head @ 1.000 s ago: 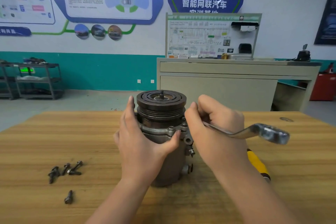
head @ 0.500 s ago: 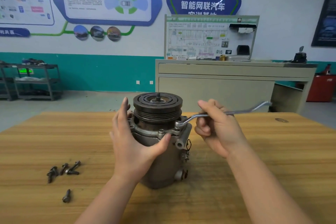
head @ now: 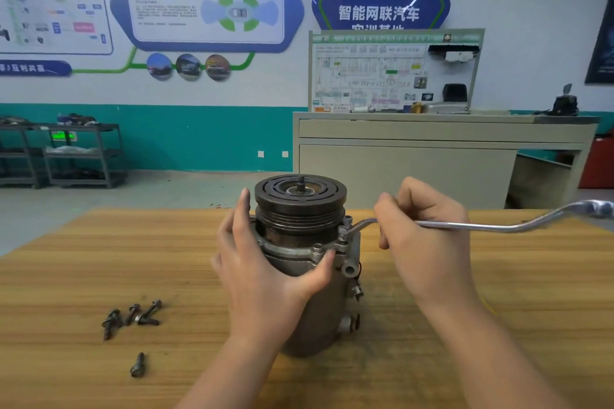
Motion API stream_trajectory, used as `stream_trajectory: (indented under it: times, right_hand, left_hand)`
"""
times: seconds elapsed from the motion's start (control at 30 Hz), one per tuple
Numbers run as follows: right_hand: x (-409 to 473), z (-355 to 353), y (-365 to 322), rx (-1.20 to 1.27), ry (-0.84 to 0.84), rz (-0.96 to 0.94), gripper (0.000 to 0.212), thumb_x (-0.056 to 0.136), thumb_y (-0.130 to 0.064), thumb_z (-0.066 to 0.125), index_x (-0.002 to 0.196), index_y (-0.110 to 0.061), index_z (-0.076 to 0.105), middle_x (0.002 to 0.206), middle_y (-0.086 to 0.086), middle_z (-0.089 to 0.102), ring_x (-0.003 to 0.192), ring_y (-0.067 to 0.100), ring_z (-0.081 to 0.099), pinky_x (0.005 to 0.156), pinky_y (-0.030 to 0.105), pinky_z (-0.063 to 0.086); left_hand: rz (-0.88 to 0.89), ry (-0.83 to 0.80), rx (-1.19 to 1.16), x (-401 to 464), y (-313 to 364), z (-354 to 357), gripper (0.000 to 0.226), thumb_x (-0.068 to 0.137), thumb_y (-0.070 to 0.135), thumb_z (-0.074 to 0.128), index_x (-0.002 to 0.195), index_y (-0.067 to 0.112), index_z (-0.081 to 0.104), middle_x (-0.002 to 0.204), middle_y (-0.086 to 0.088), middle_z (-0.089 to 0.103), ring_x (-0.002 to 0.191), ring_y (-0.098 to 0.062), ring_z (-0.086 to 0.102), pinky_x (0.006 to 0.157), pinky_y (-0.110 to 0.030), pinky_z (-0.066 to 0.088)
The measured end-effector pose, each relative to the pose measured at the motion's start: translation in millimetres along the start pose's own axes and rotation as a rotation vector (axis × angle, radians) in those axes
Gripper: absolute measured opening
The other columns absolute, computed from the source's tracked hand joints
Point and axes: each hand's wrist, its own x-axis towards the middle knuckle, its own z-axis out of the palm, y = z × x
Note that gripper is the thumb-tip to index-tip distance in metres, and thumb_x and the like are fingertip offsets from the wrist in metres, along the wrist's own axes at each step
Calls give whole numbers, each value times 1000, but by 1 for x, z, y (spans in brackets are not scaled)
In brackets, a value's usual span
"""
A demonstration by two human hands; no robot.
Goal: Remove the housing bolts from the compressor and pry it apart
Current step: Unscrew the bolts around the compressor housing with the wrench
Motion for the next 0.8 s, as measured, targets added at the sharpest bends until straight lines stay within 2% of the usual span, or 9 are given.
stream_trajectory:
  times: [0.13,0.2,0.27,0.37,0.47,0.57,0.63,0.73,0.8]
  right_hand:
    - [-9,8,-8,-166,-11,-276,44,83,-17,51,57,-33,20,49,-10,26,44,1,27,46,9,18]
    - [-13,9,-13,-241,-20,-381,40,85,-16,51,62,-31,21,50,-11,21,45,3,26,46,10,19]
    - [-16,8,-16,-324,-26,-485,38,84,-12,52,65,-29,22,53,-11,18,45,10,24,44,19,22]
    - [-18,12,-17,-361,0,-499,38,82,-10,53,63,-24,24,54,-10,19,45,15,23,41,28,23]
    - [-16,14,-14,-300,-12,-471,41,83,-14,51,60,-29,21,50,-12,20,43,8,24,44,19,20]
    - [-7,5,0,25,-77,-237,42,82,-15,53,52,-26,25,47,-15,26,44,-1,27,46,11,23]
    - [2,0,14,243,-37,48,41,81,-11,56,49,-20,33,44,-10,31,41,5,30,43,18,26]
    - [8,0,33,774,-22,570,40,84,-9,58,54,-21,35,38,-1,34,29,9,29,35,16,22]
    - [6,5,39,1008,2,747,32,79,-16,61,59,-19,37,38,0,38,27,7,31,30,15,23]
  left_hand:
    - [-18,-8,6,-1,1,1,110,48,75,62,142,41,17,135,-7,38,124,-26,39,101,-39,26]
    - [-19,-12,11,0,1,1,110,48,75,61,142,42,17,135,-6,38,125,-28,39,102,-41,26]
    - [-18,-12,13,0,1,1,110,47,75,62,142,42,16,135,-5,38,124,-27,40,102,-40,25]
    - [-13,-13,9,0,1,0,111,47,74,63,142,42,16,135,-5,38,124,-27,40,102,-36,23]
    - [-12,-10,6,0,2,0,109,48,74,62,142,41,17,135,-5,38,124,-27,40,101,-36,23]
    - [-7,-15,22,0,2,0,108,50,75,61,142,39,18,136,-8,38,125,-28,40,101,-33,21]
    - [-8,-19,24,1,2,0,108,50,75,61,142,38,18,137,-8,38,126,-28,39,100,-32,20]
    - [-4,-23,29,1,1,0,109,51,75,60,143,34,19,138,-8,37,126,-28,40,100,-33,20]
    - [-3,-25,32,0,1,0,110,52,75,60,144,32,20,137,-9,38,126,-28,40,100,-34,21]
